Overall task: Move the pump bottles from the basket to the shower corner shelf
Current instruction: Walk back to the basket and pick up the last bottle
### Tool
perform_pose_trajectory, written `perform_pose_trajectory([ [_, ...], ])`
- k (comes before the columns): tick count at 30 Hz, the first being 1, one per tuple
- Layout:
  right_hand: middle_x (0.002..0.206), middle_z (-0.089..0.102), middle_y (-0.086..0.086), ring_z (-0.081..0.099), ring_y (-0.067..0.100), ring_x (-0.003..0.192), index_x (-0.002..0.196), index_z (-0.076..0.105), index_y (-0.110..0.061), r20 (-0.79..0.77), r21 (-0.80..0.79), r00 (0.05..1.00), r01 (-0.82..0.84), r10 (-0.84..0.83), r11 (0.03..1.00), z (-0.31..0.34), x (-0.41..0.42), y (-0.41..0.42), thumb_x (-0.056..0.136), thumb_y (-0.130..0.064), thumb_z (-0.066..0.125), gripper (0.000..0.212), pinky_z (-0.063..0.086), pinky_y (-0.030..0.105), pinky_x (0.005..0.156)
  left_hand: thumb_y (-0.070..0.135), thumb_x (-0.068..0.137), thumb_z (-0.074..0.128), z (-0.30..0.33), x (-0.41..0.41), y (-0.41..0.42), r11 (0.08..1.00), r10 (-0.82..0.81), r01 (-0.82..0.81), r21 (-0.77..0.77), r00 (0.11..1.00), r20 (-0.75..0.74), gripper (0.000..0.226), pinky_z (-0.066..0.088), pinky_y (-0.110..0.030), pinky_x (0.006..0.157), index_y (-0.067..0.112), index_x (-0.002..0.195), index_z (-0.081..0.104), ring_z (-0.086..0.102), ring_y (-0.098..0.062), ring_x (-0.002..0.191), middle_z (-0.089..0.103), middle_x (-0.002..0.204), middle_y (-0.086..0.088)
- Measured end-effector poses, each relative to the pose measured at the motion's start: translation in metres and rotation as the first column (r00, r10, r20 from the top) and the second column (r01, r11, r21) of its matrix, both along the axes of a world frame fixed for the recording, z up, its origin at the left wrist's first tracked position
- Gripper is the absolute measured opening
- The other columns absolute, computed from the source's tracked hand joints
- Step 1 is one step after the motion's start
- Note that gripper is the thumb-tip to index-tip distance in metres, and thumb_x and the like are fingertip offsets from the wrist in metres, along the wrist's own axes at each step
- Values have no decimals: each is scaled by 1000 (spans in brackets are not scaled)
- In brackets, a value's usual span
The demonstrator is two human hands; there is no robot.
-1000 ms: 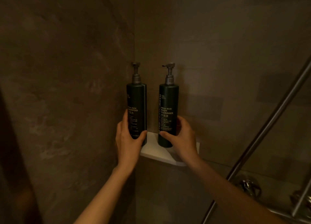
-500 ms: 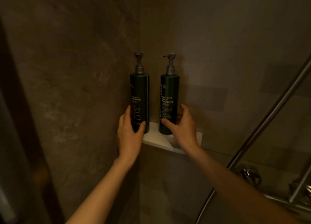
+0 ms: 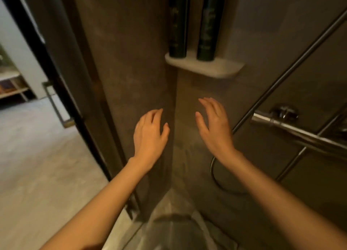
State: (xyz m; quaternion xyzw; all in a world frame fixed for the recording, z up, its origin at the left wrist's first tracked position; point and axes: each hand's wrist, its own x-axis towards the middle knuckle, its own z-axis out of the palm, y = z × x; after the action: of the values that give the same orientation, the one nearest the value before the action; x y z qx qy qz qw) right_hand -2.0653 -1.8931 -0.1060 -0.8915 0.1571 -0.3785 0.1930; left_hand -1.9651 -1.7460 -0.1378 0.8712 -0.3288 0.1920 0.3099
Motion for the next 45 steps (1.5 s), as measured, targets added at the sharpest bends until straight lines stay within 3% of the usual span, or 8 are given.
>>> perform_pose_trajectory([
  [8, 136, 52, 14, 42, 29, 131, 133, 49, -6, -372, 64, 915, -141, 155, 988, -111, -55, 65, 95, -24, 46, 42, 31, 39, 111, 29, 89, 51, -106, -76, 108, 916, 237, -192, 351, 967, -90, 49, 37, -44, 103, 8, 133, 49, 49, -33, 121, 53, 133, -15],
  [14, 141, 48, 11, 37, 25, 134, 135, 48, -10, -595, 113, 730, -338, 336, 934, -175, -42, 141, 96, -29, 43, 44, 24, 35, 112, 34, 91, 46, -157, -109, 199, 768, 485, -297, 567, 848, -213, 52, 29, -44, 106, 14, 138, 41, 40, -31, 130, 45, 143, -11],
  [19, 139, 51, 10, 37, 26, 134, 132, 51, -12, -641, 147, 592, -531, 489, 835, -192, 5, 219, 96, -32, 43, 43, 27, 37, 112, 36, 92, 43, -167, -96, 275, 689, 663, -425, 587, 698, -272, 53, 25, -45, 110, 15, 141, 37, 32, -32, 135, 39, 148, -11],
  [25, 141, 48, 8, 34, 25, 135, 134, 47, -14, -631, 168, 494, -667, 599, 726, -185, 104, 324, 97, -33, 41, 42, 29, 40, 111, 31, 91, 50, -158, -31, 369, 625, 761, -580, 522, 602, -242, 49, 30, -46, 107, 9, 135, 46, 40, -34, 130, 48, 141, -15],
  [30, 139, 48, 8, 36, 24, 134, 134, 48, -11, -620, 158, 448, -732, 643, 663, -173, 189, 409, 97, -30, 41, 42, 30, 38, 110, 37, 95, 42, -151, 36, 447, 562, 819, -644, 519, 520, -242, 48, 27, -43, 108, 15, 137, 43, 37, -29, 133, 44, 145, -10],
  [38, 133, 52, 11, 41, 26, 127, 132, 49, -7, -590, 198, 440, -734, 677, 650, -168, 311, 516, 96, -26, 44, 41, 32, 37, 107, 31, 94, 43, -144, 161, 542, 532, 833, -658, 534, 518, -192, 41, 32, -40, 103, 14, 132, 46, 42, -27, 127, 48, 139, -8],
  [45, 136, 50, 11, 40, 25, 129, 133, 47, -7, -610, 204, 420, -736, 672, 646, -179, 470, 565, 96, -25, 44, 42, 32, 37, 108, 30, 93, 45, -150, 310, 596, 512, 850, -674, 533, 487, -201, 41, 31, -41, 103, 12, 130, 49, 44, -29, 124, 51, 136, -10],
])
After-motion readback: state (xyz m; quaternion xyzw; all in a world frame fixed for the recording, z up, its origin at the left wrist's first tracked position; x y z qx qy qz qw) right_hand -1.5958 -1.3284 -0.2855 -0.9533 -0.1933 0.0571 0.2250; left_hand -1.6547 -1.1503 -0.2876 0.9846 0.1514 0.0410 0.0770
